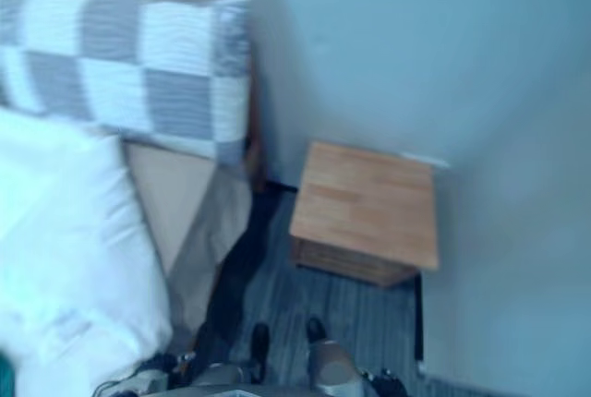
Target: Tidy up the quilt and then pick up the clothes from the bed and put them into the laundry hamper.
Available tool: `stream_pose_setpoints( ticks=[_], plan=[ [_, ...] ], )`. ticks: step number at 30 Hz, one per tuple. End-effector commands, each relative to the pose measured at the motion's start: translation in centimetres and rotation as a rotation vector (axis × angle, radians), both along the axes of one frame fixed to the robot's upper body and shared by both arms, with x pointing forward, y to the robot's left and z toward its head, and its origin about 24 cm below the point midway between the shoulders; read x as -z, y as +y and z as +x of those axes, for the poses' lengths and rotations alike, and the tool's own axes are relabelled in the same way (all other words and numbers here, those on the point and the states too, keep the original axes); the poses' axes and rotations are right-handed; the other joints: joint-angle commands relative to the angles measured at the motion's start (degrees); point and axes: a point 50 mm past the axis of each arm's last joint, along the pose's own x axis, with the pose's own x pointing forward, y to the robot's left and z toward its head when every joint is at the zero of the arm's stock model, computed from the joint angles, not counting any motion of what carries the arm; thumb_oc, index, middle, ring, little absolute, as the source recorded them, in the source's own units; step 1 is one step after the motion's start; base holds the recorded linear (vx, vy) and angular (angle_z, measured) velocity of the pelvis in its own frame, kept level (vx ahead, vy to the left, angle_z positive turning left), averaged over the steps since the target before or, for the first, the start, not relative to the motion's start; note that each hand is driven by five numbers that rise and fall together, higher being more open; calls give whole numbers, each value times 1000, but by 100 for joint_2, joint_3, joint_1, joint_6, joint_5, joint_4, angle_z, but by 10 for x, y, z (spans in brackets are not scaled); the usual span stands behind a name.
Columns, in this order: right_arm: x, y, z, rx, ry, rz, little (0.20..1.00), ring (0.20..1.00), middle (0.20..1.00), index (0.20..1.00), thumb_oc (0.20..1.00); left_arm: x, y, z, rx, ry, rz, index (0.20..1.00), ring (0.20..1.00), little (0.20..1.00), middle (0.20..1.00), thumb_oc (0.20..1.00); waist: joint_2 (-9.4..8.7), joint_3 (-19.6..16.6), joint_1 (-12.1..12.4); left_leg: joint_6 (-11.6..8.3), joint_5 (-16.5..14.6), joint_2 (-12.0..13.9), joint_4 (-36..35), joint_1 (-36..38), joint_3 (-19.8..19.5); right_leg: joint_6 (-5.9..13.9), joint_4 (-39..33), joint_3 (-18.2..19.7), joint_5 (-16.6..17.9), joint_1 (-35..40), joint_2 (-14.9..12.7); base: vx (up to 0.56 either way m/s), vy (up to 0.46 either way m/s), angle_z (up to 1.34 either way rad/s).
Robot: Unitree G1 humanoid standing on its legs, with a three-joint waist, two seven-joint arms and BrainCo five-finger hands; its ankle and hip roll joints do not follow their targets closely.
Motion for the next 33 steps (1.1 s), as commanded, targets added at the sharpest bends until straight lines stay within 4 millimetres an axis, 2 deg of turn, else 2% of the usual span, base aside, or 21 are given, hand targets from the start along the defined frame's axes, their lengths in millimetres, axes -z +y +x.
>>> stream_pose_setpoints(
  ticks=[1, 2, 5, 8, 9, 10, 13, 16, 17, 19, 20, 21, 22, 23, 24, 25, 26, 28, 29, 31, 33],
  plan=[
    [-3, 2, 19, -132, -7, -25, 1000, 1000, 1000, 1000, 1000, -2, 20, -15, -184, -26, 67, 1000, 1000, 1000, 1000, 1000, -237, -292, 346, -206, -671, 262, 479, -158, 557, 402, -101, -373, 985, -124, -480, 84, -366, 198],
    [-4, 1, 22, -127, -11, -23, 1000, 1000, 1000, 1000, 1000, -1, 22, -20, -208, -25, 74, 1000, 1000, 1000, 1000, 1000, -283, -254, 505, -329, -555, 457, 437, -237, 508, 348, -134, -674, 883, -44, -519, 48, -323, 178],
    [-7, -2, 34, -109, -58, -17, 1000, 1000, 1000, 1000, 1000, 1, 26, -36, -268, 20, 83, 1000, 1000, 1000, 1000, 1000, -322, -135, 677, -516, -370, 772, 483, -460, 725, 244, -187, -1089, 788, 30, -565, -56, -228, 130],
    [-10, -11, 33, 113, -128, 26, 1000, 1000, 1000, 1000, 1000, 4, 23, -48, -308, 83, 99, 1000, 1000, 1000, 1000, 1000, -339, 30, 482, -700, -190, 1379, 834, -706, 1937, 141, -193, -1798, 677, 204, -680, -124, -174, 180],
    [-11, -13, 34, 182, -166, 46, 1000, 1000, 1000, 1000, 1000, 5, 24, -54, -307, 98, 106, 1000, 1000, 1000, 1000, 1000, -349, 51, 446, -701, -230, 1453, 928, -661, 2128, 129, -198, -1907, 678, 228, -701, -106, -68, 221],
    [-11, -13, 34, 195, -176, 59, 1000, 1000, 1000, 1000, 1000, 5, 24, -55, -317, 103, 110, 1000, 1000, 1000, 1000, 1000, -350, 42, 431, -701, -228, 1467, 941, -671, 2159, 125, -202, -1937, 684, 217, -704, -80, 2, 191],
    [-18, -24, 40, 543, -359, 153, 1000, 1000, 1000, 1000, 1000, 7, 25, -78, -249, 153, 135, 1000, 1000, 1000, 1000, 1000, -436, 7, 328, -559, -567, 1370, 1374, -518, 2482, 40, -171, -1919, 738, 177, -697, -48, 35, 80],
    [-34, -35, 57, 510, -538, 128, 1000, 1000, 1000, 1000, 1000, 8, 24, -82, -211, 168, 140, 1000, 1000, 1000, 1000, 1000, -428, -14, 246, -522, -625, 1356, 1272, -401, 2684, 55, -125, -1979, 734, 151, -678, -15, 88, 58],
    [-51, -39, 76, 486, -649, 97, 1000, 1000, 1000, 1000, 1000, 7, 25, -82, -153, 172, 141, 1000, 1000, 1000, 1000, 1000, -409, -35, 132, -574, -465, 1477, 946, -250, 2914, 77, -118, -2082, 726, 129, -675, 29, 138, 98],
    [-71, -40, 95, 426, -745, 100, 1000, 1000, 1000, 1000, 1000, 7, 25, -84, -134, 156, 139, 1000, 1000, 1000, 1000, 1000, -441, -18, 126, -628, -386, 1456, 900, -296, 2835, 110, -200, -2072, 786, 170, -677, 44, 125, 114],
    [-98, -42, 111, 314, -890, 53, 1000, 1000, 1000, 1000, 1000, 5, 27, -85, -122, 131, 145, 1000, 1000, 1000, 1000, 1000, -493, -1, 160, -646, -363, 1425, 835, -283, 2766, 178, -270, -2043, 828, 219, -706, 37, 65, 67],
    [-98, -42, 111, 314, -889, 52, 1000, 1000, 1000, 1000, 1000, 5, 28, -86, -122, 131, 145, 1000, 1000, 1000, 1000, 1000, -493, -5, 159, -646, -362, 1424, 834, -284, 2765, 178, -271, -2044, 828, 218, -707, 27, 36, 35],
    [-128, -43, 129, 244, -1004, 34, 1000, 1000, 1000, 1000, 1000, 3, 32, -85, -115, 109, 156, 1000, 1000, 1000, 1000, 1000, -557, 27, 213, -645, -385, 1392, 743, -212, 2706, 281, -294, -2035, 865, 222, -761, -6, -9, 16],
    [-146, -44, 138, 182, -1077, 10, 1000, 1000, 1000, 1000, 1000, 0, 36, -82, -116, 99, 167, 1000, 1000, 1000, 1000, 1000, -603, 25, 254, -649, -390, 1362, 689, -205, 2652, 349, -301, -2056, 912, 168, -794, 97, -113, 19],
    [-219, -49, 184, 44, -1245, -106, 1000, 1000, 1000, 1000, 1000, -7, 58, -75, -125, 118, 217, 1000, 1000, 1000, 1000, 1000, -817, 139, 463, -689, -441, 1340, 668, -227, 2426, 490, -277, -2075, 1039, 42, -837, 125, -159, 13],
    [-230, -51, 194, 35, -1262, -125, 1000, 1000, 1000, 1000, 1000, -8, 63, -74, -125, 125, 232, 1000, 1000, 1000, 1000, 1000, -873, 149, 519, -695, -446, 1348, 674, -254, 2383, 502, -295, -2066, 1061, 32, -826, 197, -239, -1],
    [-254, -51, 212, -17, -1309, -210, 1000, 1000, 1000, 1000, 1000, -12, 74, -70, -127, 143, 259, 1000, 1000, 1000, 1000, 1000, -991, 203, 624, -704, -442, 1383, 675, -325, 2318, 526, -335, -2044, 1110, -2, -794, 99, -173, 0],
    [-275, -51, 230, -6, -1347, -249, 1000, 1000, 1000, 1000, 1000, -16, 85, -63, -122, 148, 291, 1000, 1000, 1000, 1000, 1000, -1116, 288, 738, -739, -420, 1456, 675, -436, 2300, 539, -373, -2084, 1142, -56, -757, 22, -249, 15],
    [-303, -47, 253, -4, -1398, -269, 1000, 1000, 1000, 1000, 1000, -23, 98, -52, -124, 149, 327, 1000, 1000, 1000, 1000, 1000, -1265, 421, 881, -786, -365, 1574, 693, -634, 2297, 541, -396, -2175, 1179, -166, -710, -32, -266, 23],
    [-324, -47, 267, -11, -1429, -305, 1000, 1000, 1000, 1000, 1000, -27, 106, -46, -127, 148, 346, 1000, 1000, 1000, 1000, 1000, -1348, 509, 966, -824, -334, 1643, 727, -801, 2280, 536, -412, -2227, 1188, -244, -672, -52, -184, 28],
    [-369, -45, 294, -27, -1463, -368, 1000, 1000, 1000, 1000, 1000, -34, 118, -35, -138, 136, 361, 1000, 1000, 1000, 1000, 1000, -1457, 683, 1186, -882, -265, 1718, 750, -1099, 2234, 521, -464, -2332, 1195, -381, -609, -83, -135, 35]
  ],
)
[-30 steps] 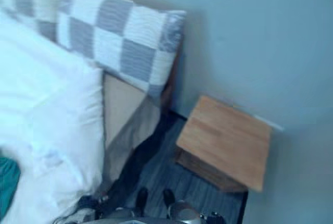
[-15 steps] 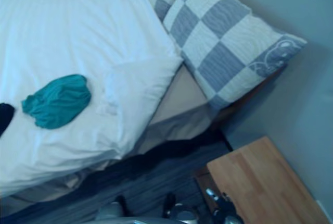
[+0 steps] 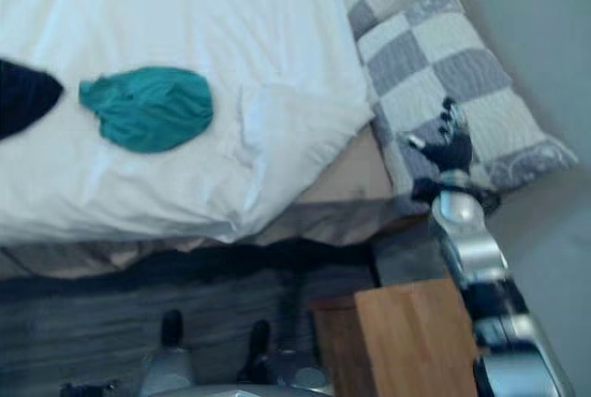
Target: Tidy up the quilt and then pick up the clothes from the bed and put them into the laundry hamper.
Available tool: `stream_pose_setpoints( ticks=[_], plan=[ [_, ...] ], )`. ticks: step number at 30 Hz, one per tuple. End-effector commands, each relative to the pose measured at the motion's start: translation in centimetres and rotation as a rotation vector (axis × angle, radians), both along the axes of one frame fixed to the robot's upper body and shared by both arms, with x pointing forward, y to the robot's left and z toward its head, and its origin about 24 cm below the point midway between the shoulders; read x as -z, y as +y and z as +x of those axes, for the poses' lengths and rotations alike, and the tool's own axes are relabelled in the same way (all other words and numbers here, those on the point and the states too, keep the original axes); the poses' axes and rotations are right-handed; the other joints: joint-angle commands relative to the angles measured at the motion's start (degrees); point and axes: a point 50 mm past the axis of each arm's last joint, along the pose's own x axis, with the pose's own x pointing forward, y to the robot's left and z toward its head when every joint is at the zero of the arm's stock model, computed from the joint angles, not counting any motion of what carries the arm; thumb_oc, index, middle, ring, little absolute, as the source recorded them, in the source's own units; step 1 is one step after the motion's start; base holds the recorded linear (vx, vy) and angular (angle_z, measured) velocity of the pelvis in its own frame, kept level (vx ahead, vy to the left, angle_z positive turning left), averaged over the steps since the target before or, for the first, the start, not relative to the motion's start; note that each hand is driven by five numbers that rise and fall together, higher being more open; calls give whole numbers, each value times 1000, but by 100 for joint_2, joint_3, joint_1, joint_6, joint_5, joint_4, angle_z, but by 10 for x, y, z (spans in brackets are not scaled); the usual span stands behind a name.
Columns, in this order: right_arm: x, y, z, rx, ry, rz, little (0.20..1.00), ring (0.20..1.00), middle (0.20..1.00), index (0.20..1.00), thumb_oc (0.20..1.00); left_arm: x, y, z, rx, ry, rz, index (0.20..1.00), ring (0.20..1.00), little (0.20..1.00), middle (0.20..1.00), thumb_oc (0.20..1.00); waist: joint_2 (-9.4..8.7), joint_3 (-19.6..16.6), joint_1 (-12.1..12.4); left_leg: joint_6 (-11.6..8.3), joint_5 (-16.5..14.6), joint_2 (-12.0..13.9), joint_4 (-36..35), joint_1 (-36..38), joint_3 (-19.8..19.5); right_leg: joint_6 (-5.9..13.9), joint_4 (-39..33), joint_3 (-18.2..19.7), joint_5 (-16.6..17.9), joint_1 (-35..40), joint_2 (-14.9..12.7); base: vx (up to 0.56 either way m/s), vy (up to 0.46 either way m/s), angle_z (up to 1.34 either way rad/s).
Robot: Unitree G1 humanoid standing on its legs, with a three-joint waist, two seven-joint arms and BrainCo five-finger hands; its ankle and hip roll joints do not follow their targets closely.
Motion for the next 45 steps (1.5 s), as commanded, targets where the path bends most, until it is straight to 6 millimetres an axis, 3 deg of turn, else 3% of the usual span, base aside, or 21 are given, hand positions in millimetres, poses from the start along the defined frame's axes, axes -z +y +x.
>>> stream_pose_setpoints(
  ticks=[1, 5, 8, 9, 11, 12, 13, 18, 23, 26, 30, 35, 36, 37, 38, 39, 40, 42, 45],
  plan=[
    [-45, 1, 22, 55, -26, -67, 1000, 1000, 1000, 1000, 1000, -3, 7, 2, -14, 29, 6, 1000, 1000, 1000, 1000, 1000, 104, 325, 342, -86, 36, 275, -24, -52, -1, 419, -47, 149, 381, -304, -314, -49, -83, 27],
    [-77, 9, 48, 126, 23, -197, 1000, 1000, 1000, 1000, 1000, -7, 13, 11, 9, 9, 4, 1000, 1000, 1000, 1000, 1000, -4, 554, 688, -144, 128, 319, -23, -422, -198, 380, -114, -29, 391, -467, -254, -11, -96, 18],
    [-76, 11, 56, 198, 91, -278, 1000, 1000, 1000, 1000, 1000, -8, 16, 11, 31, -6, 13, 1000, 1000, 1000, 1000, 1000, -26, 648, 865, -169, 157, 335, -46, -527, -279, 358, -144, -122, 372, -476, -228, 30, -85, 41],
    [-66, 9, 63, 301, 199, -428, 1000, 1000, 1000, 1000, 1000, -10, 19, 13, 48, -38, 20, 1000, 1000, 1000, 1000, 1000, -7, 742, 1060, -200, 213, 328, -119, -671, -391, 350, -198, -256, 360, -498, -214, 17, -132, 50],
    [-62, 9, 65, 323, 255, -472, 1000, 1000, 1000, 1000, 1000, -10, 19, 14, 58, -47, 18, 1000, 1000, 1000, 1000, 1000, 18, 767, 1108, -205, 242, 308, -157, -728, -441, 349, -212, -309, 357, -520, -218, -19, -46, 30],
    [-55, 9, 66, 332, 301, -516, 473, 473, 473, 473, 473, -10, 18, 14, 69, -56, 12, 1000, 1000, 1000, 1000, 1000, 59, 820, 1173, -212, 238, 292, -181, -721, -469, 343, -230, -316, 351, -495, -211, -23, 10, 34],
    [-52, 10, 68, 330, 346, -555, 200, 200, 200, 200, 200, -10, 17, 15, 84, -64, 7, 1000, 1000, 1000, 1000, 1000, 86, 847, 1208, -211, 239, 271, -197, -724, -502, 341, -230, -333, 348, -492, -215, -29, 17, 33],
    [-24, 20, 69, 317, 410, -551, 200, 200, 200, 200, 200, -9, 11, 23, 158, -87, 17, 1000, 1000, 1000, 1000, 1000, 152, 900, 1283, -190, 218, 209, -182, -737, -512, 349, -253, -371, 337, -429, -249, -35, -5, 3],
    [-22, 27, 70, 311, 339, -439, 200, 200, 200, 200, 200, -10, 12, 23, 186, -80, 37, 1000, 1000, 1000, 1000, 1000, 159, 873, 1265, -186, 192, 214, -196, -626, -423, 380, -325, -326, 355, -304, -263, -14, -31, -9],
    [-31, 32, 68, 284, 198, -319, 200, 200, 200, 200, 200, -9, 11, 19, 199, -66, 51, 1000, 1000, 1000, 1000, 1000, 161, 813, 1149, -193, 160, 234, -182, -503, -289, 415, -357, -208, 385, -234, -295, -29, -12, -11],
    [-25, 26, 53, 247, 89, -186, 200, 200, 200, 200, 200, -3, 2, 11, 193, -48, 49, 1000, 1000, 1000, 1000, 1000, 180, 712, 844, -166, 82, 261, -134, -309, -74, 448, -344, 33, 414, -203, -342, -36, 27, -20],
    [27, 14, 9, 235, 128, -115, 200, 200, 200, 200, 200, 5, -19, 11, 161, -43, 6, 1000, 1000, 1000, 1000, 1000, 322, 633, 248, -91, -50, 221, -29, -17, 198, 455, -279, 471, 444, -203, -394, -35, 90, -38],
    [50, 13, -5, 239, 194, -86, 200, 200, 200, 200, 200, 7, -24, 13, 111, -54, -12, 1000, 1000, 1000, 1000, 1000, 376, 631, 89, -67, -79, 205, 36, 22, 260, 446, -242, 575, 443, -212, -412, -20, 61, -39],
    [60, 12, -10, 251, 237, -70, 200, 200, 200, 200, 200, 7, -26, 16, 146, -56, -12, 1000, 1000, 1000, 1000, 1000, 395, 629, 41, -59, -91, 200, 59, 37, 283, 443, -229, 611, 442, -213, -418, -9, 74, -28],
    [86, 4, -30, 258, 293, -68, 200, 200, 200, 200, 200, 7, -29, 20, 137, -59, -28, 1000, 1000, 1000, 1000, 1000, 454, 651, -81, -39, -137, 200, 126, 93, 350, 447, -202, 684, 429, -186, -434, -14, 47, -33],
    [113, -4, -50, 316, 373, -29, 909, 909, 909, 909, 909, 6, -31, 26, 125, -65, -39, 1000, 1000, 1000, 1000, 1000, 513, 647, -204, -14, -145, 189, 171, 101, 418, 452, -185, 757, 435, -205, -456, -36, 48, -26],
    [146, -11, -70, 396, 482, 33, 1000, 1000, 1000, 1000, 1000, 4, -32, 32, 128, -66, -51, 1000, 1000, 1000, 1000, 1000, 580, 693, -306, 4, -181, 182, 220, 142, 472, 462, -187, 804, 428, -173, -470, -48, 12, -27],
    [154, -12, -75, 422, 514, 52, 1000, 1000, 1000, 1000, 1000, 4, -32, 33, 130, -65, -54, 1000, 1000, 1000, 1000, 1000, 595, 682, -333, 6, -159, 175, 214, 123, 480, 461, -188, 808, 437, -197, -477, -27, -1, -19],
    [197, -25, -101, 556, 661, 155, 1000, 1000, 1000, 1000, 1000, 4, -30, 35, 127, -65, -80, 1000, 1000, 1000, 1000, 1000, 721, 753, -349, 8, -168, 159, 245, 184, 518, 454, -221, 819, 447, -131, -496, -39, 30, 2]
  ],
)
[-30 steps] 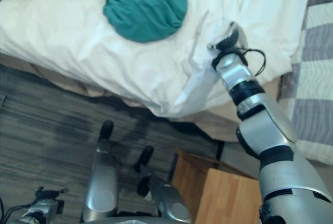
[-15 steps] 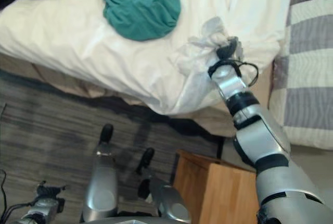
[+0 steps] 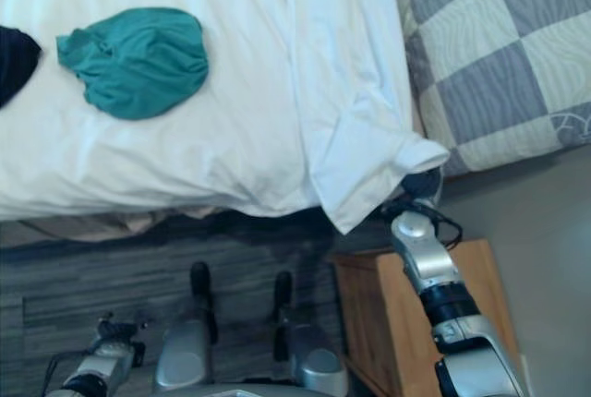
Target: Tidy up the quilt and then pick up the clothes from the bed and put them into the laundry hamper.
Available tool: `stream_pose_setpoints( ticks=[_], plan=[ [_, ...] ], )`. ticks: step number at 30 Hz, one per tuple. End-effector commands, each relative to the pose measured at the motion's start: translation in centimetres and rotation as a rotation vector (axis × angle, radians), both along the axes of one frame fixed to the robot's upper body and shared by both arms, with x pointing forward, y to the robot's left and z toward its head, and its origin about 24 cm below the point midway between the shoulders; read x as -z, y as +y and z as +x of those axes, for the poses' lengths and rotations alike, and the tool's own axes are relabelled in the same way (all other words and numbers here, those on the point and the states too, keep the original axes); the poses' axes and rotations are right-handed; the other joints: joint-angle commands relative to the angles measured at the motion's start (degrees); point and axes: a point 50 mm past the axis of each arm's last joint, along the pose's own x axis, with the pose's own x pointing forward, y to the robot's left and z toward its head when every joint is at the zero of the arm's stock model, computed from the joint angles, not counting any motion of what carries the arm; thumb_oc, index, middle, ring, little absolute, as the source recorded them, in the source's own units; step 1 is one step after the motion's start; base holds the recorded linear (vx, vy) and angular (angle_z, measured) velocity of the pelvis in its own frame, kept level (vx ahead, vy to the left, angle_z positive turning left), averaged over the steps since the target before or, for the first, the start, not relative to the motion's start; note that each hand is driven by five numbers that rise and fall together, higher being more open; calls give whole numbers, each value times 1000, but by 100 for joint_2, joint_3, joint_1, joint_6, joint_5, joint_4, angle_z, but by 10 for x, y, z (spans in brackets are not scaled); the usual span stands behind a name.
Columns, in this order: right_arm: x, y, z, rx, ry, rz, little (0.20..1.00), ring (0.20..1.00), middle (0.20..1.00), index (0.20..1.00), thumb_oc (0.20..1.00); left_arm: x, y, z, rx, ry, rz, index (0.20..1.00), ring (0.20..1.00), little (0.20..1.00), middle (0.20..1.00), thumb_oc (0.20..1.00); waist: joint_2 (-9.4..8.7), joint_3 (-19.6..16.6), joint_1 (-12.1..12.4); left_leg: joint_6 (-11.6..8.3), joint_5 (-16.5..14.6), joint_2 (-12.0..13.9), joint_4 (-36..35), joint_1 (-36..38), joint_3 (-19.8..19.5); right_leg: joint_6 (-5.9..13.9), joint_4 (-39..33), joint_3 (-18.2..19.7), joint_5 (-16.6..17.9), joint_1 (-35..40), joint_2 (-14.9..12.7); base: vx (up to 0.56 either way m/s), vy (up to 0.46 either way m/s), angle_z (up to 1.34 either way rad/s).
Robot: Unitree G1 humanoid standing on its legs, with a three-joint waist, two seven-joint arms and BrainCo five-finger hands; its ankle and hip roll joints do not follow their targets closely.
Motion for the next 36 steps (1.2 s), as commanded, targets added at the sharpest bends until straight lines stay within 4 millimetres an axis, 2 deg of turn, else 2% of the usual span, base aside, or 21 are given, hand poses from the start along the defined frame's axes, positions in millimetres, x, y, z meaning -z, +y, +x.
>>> stream_pose_setpoints(
  ticks=[1, 3, 5, 6, 7, 8, 10, 11, 15, 16, 18, 21, 23, 25, 27, 28, 29, 30, 33, 36],
  plan=[
    [115, -50, -94, 378, 459, 128, 1000, 1000, 1000, 1000, 1000, 10, 13, -29, -69, 123, -14, 1000, 1000, 1000, 1000, 1000, 45, 9, -168, -19, -354, 238, 469, -106, -42, 600, 227, 192, -34, -313, -404, -36, 36, 5],
    [126, -52, -105, 426, 500, 166, 1000, 1000, 1000, 1000, 1000, 10, 14, -31, -65, 128, -16, 1000, 1000, 1000, 1000, 1000, 60, -1, -152, -17, -352, 234, 459, -82, -30, 602, 217, 177, -32, -289, -410, -12, 16, 1],
    [153, -60, -143, 592, 603, 251, 1000, 1000, 1000, 1000, 1000, 11, 19, -38, -51, 144, -7, 1000, 1000, 1000, 1000, 1000, 36, -112, -100, -11, -315, 254, 417, -33, -24, 603, 213, 139, -28, -236, -396, 18, -12, 3],
    [159, -62, -155, 632, 622, 274, 1000, 1000, 1000, 1000, 1000, 11, 21, -40, -49, 149, 0, 1000, 1000, 1000, 1000, 1000, 10, -136, -76, -6, -332, 269, 421, 10, -23, 610, 215, 125, -32, -186, -387, 34, -31, 17],
    [160, -63, -158, 649, 627, 281, 1000, 1000, 1000, 1000, 1000, 11, 22, -41, -48, 148, 1, 1000, 1000, 1000, 1000, 1000, 0, -160, -76, -5, -316, 270, 410, 0, -26, 611, 217, 120, -27, -199, -386, 71, -87, 19],
    [168, -68, -180, 741, 665, 296, 1000, 1000, 1000, 1000, 1000, 9, 27, -44, -47, 161, 20, 1000, 1000, 1000, 1000, 1000, -96, -267, -49, 1, -313, 312, 367, 66, -18, 627, 210, 87, -27, -134, -356, 81, -96, 12],
    [169, -75, -194, 805, 608, 306, 1000, 1000, 1000, 1000, 1000, 9, 31, -51, -59, 183, 39, 1000, 1000, 1000, 1000, 1000, -222, -394, -35, -7, -311, 365, 339, 155, -18, 648, 217, 45, -20, -49, -315, 112, -112, 7],
    [167, -77, -195, 810, 591, 287, 1000, 1000, 1000, 1000, 1000, 10, 32, -54, -65, 192, 44, 1000, 1000, 1000, 1000, 1000, -261, -439, -41, -15, -308, 384, 328, 191, -5, 657, 211, 31, -14, -20, -308, 132, -94, 13],
    [143, -93, -185, 808, 479, 135, 1000, 1000, 1000, 1000, 1000, 11, 34, -71, -101, 232, 63, 1000, 1000, 1000, 1000, 1000, -447, -658, -106, -55, -301, 478, 219, 408, 91, 698, 152, -6, 11, 125, -266, 104, -40, 3],
    [119, -103, -171, 810, 443, 13, 1000, 1000, 1000, 1000, 1000, 14, 32, -82, -121, 257, 68, 1000, 1000, 1000, 1000, 1000, -518, -765, -160, -88, -309, 542, 170, 538, 168, 715, 115, -12, 9, 215, -241, 107, -16, -19],
    [90, -117, -161, 837, 438, -156, 1000, 1000, 1000, 1000, 1000, 16, 30, -93, -154, 270, 67, 1000, 1000, 1000, 1000, 1000, -594, -920, -238, -108, -296, 583, 90, 645, 260, 739, 53, 22, 22, 265, -208, 112, 4, -31],
    [65, -133, -158, 815, 434, -219, 1000, 1000, 1000, 1000, 1000, 19, 23, -98, -181, 282, 56, 1000, 1000, 1000, 1000, 1000, -624, -1067, -314, -133, -306, 610, 12, 757, 345, 747, 38, 51, -4, 313, -178, 75, 60, -23],
    [55, -135, -153, 772, 363, -189, 1000, 1000, 1000, 1000, 1000, 20, 20, -99, -186, 288, 51, 1000, 1000, 1000, 1000, 1000, -615, -1075, -314, -140, -320, 614, -7, 823, 345, 740, 52, 43, -27, 362, -173, 75, 64, -3],
    [38, -132, -135, 612, 255, -189, 1000, 1000, 1000, 1000, 1000, 22, 15, -104, -188, 307, 47, 1000, 1000, 1000, 1000, 1000, -606, -1106, -306, -152, -340, 590, -19, 886, 328, 739, 66, 23, -64, 420, -191, 113, 54, -5],
    [20, -118, -109, 404, 146, -147, 1000, 1000, 1000, 1000, 1000, 22, 15, -110, -192, 331, 55, 1000, 1000, 1000, 1000, 1000, -605, -1119, -241, -148, -358, 554, -27, 930, 261, 732, 55, 20, -74, 482, -204, 134, -5, -17],
    [18, -116, -106, 379, 135, -147, 1000, 1000, 1000, 1000, 1000, 22, 15, -110, -193, 334, 57, 1000, 1000, 1000, 1000, 1000, -612, -1130, -237, -147, -341, 548, -34, 917, 254, 729, 54, 21, -65, 469, -207, 202, -80, -18],
    [6, -100, -87, 241, 103, -133, 231, 231, 231, 231, 231, 21, 18, -113, -188, 360, 70, 1000, 1000, 1000, 1000, 1000, -630, -1142, -143, -150, -359, 550, 11, 916, 183, 725, 48, -4, -67, 516, -204, 220, -123, -5],
    [1, -90, -75, 161, 105, -117, 200, 200, 200, 200, 200, 20, 21, -113, -182, 376, 83, 1000, 1000, 1000, 1000, 1000, -646, -1135, -70, -151, -368, 556, 41, 913, 139, 725, 19, -18, -53, 560, -193, 275, -169, 4],
    [-7, -67, -42, 78, 107, -130, 200, 200, 200, 200, 200, 12, 33, -100, -159, 389, 125, 1000, 1000, 1000, 1000, 1000, -695, -1020, 172, -151, -368, 588, 127, 773, 0, 720, -27, -38, -16, 539, -142, 80, -179, 11],
    [-7, -67, -41, 77, 105, -129, 200, 200, 200, 200, 200, 12, 33, -100, -161, 388, 124, 1000, 1000, 1000, 1000, 1000, -696, -1014, 157, -151, -374, 591, 142, 760, -9, 718, -26, -43, -16, 536, -140, -2, -27, 29]
  ],
)
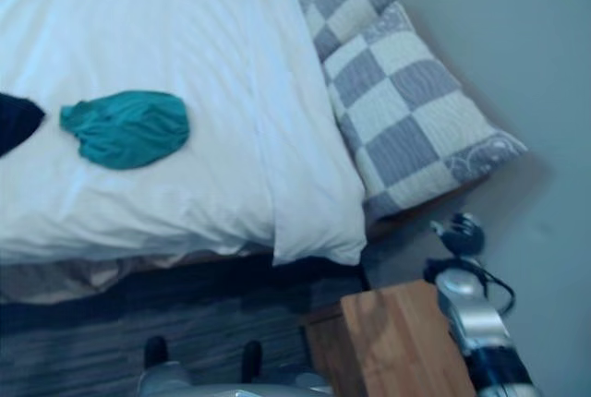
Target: Tidy up the quilt and then pick up the clothes from the bed and put them into the laundry hamper.
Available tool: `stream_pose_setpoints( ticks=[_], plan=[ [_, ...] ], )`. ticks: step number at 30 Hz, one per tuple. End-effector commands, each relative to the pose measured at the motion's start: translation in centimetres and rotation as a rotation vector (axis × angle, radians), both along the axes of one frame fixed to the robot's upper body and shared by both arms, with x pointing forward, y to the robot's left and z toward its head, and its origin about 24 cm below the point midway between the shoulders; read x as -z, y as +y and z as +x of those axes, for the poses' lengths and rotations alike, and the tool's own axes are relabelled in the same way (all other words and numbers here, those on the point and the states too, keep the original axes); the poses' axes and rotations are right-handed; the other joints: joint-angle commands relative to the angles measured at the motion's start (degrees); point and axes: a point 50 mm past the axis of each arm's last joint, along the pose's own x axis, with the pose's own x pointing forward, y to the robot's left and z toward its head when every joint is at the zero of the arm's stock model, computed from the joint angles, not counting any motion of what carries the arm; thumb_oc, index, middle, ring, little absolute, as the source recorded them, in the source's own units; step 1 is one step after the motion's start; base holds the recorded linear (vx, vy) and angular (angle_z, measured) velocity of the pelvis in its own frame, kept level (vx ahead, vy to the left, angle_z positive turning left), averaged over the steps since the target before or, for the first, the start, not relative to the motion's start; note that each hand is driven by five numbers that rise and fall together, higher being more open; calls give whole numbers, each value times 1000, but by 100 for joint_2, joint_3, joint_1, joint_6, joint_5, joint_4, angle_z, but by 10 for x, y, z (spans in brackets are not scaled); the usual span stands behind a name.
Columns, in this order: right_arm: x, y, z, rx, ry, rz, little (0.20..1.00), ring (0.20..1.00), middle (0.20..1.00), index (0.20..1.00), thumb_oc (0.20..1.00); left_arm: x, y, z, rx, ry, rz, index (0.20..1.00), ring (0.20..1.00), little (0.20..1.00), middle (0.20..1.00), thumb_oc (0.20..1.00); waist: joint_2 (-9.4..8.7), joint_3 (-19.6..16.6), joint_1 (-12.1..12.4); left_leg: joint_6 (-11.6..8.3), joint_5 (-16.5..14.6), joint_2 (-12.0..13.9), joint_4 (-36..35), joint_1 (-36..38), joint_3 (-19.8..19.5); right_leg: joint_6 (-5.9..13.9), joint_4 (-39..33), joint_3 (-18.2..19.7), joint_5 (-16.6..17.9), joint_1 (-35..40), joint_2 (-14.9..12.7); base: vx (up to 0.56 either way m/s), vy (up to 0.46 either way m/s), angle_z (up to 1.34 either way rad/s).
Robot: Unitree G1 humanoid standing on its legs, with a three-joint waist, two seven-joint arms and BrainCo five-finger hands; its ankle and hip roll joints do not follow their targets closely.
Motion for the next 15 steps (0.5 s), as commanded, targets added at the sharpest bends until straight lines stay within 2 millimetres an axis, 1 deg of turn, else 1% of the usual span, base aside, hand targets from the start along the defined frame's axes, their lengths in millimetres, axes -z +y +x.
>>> stream_pose_setpoints(
  ticks=[1, 6, 7, 8, 9, 10, 11, 14, 15],
  plan=[
    [-39, -14, 13, 22, -129, -79, 200, 200, 200, 200, 200, -4, 10, -5, 26, 56, 59, 1000, 1000, 1000, 1000, 1000, -27, 180, 133, 134, -205, 121, 95, 163, 1, 723, 8, 69, 371, -92, -519, 0, 0, 12],
    [-39, -14, 13, 22, -129, -79, 200, 200, 200, 200, 200, -4, 10, -5, 26, 56, 59, 1000, 1000, 1000, 1000, 1000, -27, 180, 133, 134, -205, 121, 95, 163, 1, 723, 8, 69, 371, -92, -519, -7, -11, 2],
    [-43, -10, 22, 22, -140, -90, 200, 200, 200, 200, 200, -7, 13, 1, 36, 51, 67, 1000, 1000, 1000, 1000, 1000, -37, 250, 211, 133, -190, 128, 104, 88, -40, 724, 0, 67, 384, -130, -509, -497, -272, -1],
    [-131, -15, 84, 19, -348, -190, 200, 200, 200, 200, 200, -26, 36, 47, 68, -23, 104, 1000, 1000, 1000, 1000, 1000, -7, 938, 630, 88, -85, 103, 229, -746, -411, 710, 17, -59, 443, -643, -461, -648, -414, 2],
    [-180, -8, 103, 0, -442, -192, 200, 200, 200, 200, 200, -31, 44, 56, 70, -76, 92, 1000, 1000, 1000, 1000, 1000, -24, 1212, 795, 89, -52, 41, 313, -1207, -677, 682, 58, -189, 413, -926, -415, -651, -530, 18],
    [-195, -2, 111, 18, -477, -177, 200, 200, 200, 200, 200, -36, 51, 58, 72, -109, 116, 1000, 1000, 1000, 1000, 1000, -85, 1313, 916, 92, 5, 5, 318, -1538, -849, 668, 85, -330, 402, -1150, -384, -190, -330, 20],
    [-196, -2, 112, 19, -480, -175, 200, 200, 200, 200, 200, -37, 53, 58, 66, -113, 119, 1000, 1000, 1000, 1000, 1000, -89, 1329, 928, 91, 12, 3, 324, -1580, -871, 664, 91, -342, 401, -1179, -378, -46, -239, 27],
    [-208, 4, 117, 25, -516, -180, 200, 200, 200, 200, 200, -38, 58, 53, 75, -118, 110, 1000, 1000, 1000, 1000, 1000, -54, 1472, 1042, 69, 29, 10, 366, -1794, -976, 629, 129, -423, 388, -1336, -356, -24, -63, 5],
    [-219, 7, 120, 25, -539, -190, 200, 200, 200, 200, 200, -36, 58, 49, 82, -127, 89, 1000, 1000, 1000, 1000, 1000, -14, 1538, 1085, 64, 53, -7, 361, -1884, -1029, 610, 170, -453, 379, -1434, -356, -26, -12, 4]
  ],
)
